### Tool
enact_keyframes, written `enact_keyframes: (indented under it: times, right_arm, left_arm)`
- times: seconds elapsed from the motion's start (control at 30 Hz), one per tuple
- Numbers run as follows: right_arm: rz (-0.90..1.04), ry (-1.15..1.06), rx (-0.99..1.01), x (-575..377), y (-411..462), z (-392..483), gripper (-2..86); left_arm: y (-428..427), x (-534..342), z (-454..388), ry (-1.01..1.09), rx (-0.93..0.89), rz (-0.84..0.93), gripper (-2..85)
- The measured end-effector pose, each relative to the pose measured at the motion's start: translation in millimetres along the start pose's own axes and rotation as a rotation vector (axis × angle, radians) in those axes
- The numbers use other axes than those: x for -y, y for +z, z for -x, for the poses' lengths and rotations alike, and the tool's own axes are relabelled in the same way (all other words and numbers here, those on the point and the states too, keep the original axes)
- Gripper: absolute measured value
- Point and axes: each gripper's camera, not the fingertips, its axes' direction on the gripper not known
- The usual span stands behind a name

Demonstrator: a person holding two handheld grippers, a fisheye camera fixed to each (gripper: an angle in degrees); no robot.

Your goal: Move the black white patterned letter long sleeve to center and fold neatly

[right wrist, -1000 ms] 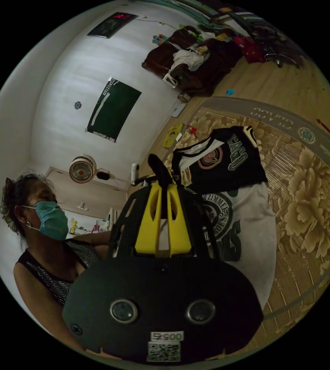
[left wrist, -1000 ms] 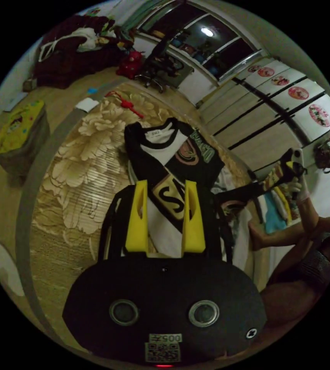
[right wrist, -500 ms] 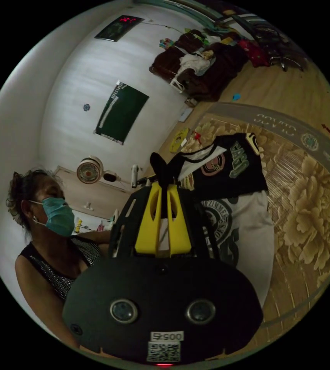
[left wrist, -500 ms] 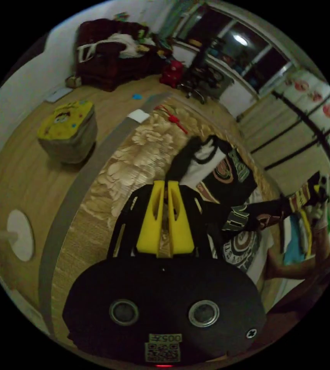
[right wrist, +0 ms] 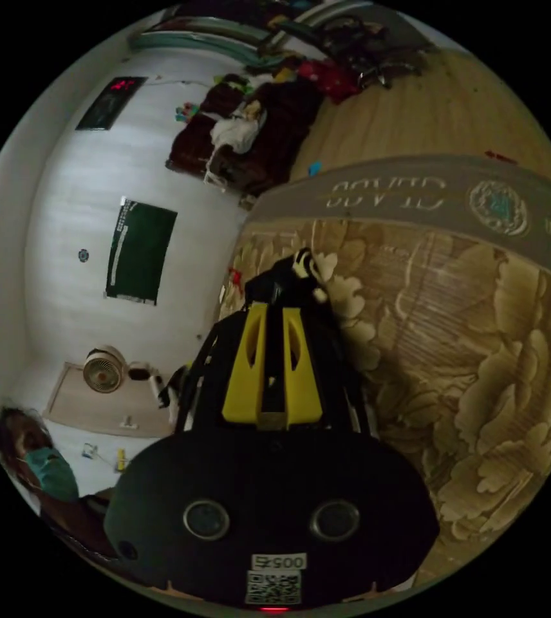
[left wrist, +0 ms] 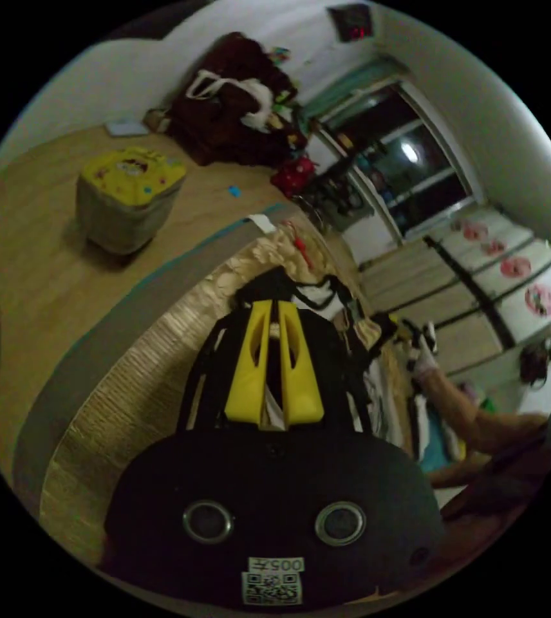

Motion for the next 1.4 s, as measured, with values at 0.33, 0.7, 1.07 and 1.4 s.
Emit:
enact_keyframes:
  times: [0.33, 0.7, 1.07, 1.4]
  right_arm:
    - [0.305, -0.275, -0.338, 10.7, 73.8, 18.8, 5.0]
    - [0.154, -0.276, -0.158, 24.9, 63.8, 44.4, -0.7]
    - [0.088, -0.18, -0.06, 40.2, 68.4, 41.3, -0.7]
    - [0.217, -0.265, -0.023, 30.2, 93.3, 46.2, -0.8]
  left_arm:
    - [82.5, -66.4, -105.7, 0.569, 0.428, 0.493, 9.6]
    - [9.1, -78.7, -104.9, 0.426, 0.297, 0.267, 2.2]
    - [58.5, -106.6, -130.1, 0.595, 0.403, 0.417, 2.6]
    - [-17.3, -113.8, -87.7, 0.39, 0.219, 0.286, 0.4]
